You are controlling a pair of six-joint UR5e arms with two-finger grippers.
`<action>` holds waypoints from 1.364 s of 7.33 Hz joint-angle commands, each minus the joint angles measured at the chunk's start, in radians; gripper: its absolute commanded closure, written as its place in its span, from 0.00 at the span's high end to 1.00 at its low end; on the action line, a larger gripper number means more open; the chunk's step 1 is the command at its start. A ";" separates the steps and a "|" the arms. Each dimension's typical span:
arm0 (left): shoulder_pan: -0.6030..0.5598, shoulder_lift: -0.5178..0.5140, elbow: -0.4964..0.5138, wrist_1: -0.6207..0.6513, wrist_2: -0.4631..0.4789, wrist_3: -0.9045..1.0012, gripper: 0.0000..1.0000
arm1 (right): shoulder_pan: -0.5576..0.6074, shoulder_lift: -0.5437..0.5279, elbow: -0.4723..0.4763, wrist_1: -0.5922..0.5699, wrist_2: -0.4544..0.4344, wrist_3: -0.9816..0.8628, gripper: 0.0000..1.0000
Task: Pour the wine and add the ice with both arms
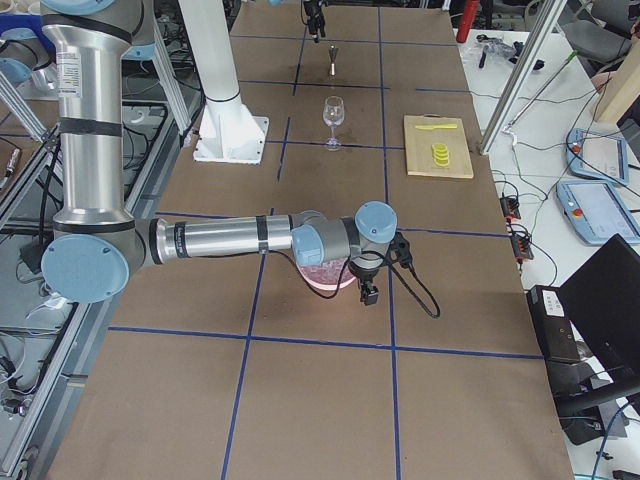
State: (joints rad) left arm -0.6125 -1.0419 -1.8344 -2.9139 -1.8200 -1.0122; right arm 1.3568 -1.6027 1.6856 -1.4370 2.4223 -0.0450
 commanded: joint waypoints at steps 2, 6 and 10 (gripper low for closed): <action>0.342 0.005 -0.028 -0.001 0.389 -0.228 0.99 | -0.005 0.001 -0.004 0.001 0.008 -0.001 1.00; 0.523 -0.071 -0.023 0.138 0.949 -0.301 0.99 | -0.005 0.003 -0.006 0.001 0.008 -0.001 1.00; 0.570 -0.153 0.098 0.202 1.293 -0.376 0.99 | -0.005 0.003 0.000 0.007 0.008 -0.001 1.00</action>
State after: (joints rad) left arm -0.0488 -1.1618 -1.7759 -2.7167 -0.6152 -1.3682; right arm 1.3514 -1.6002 1.6838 -1.4336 2.4298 -0.0460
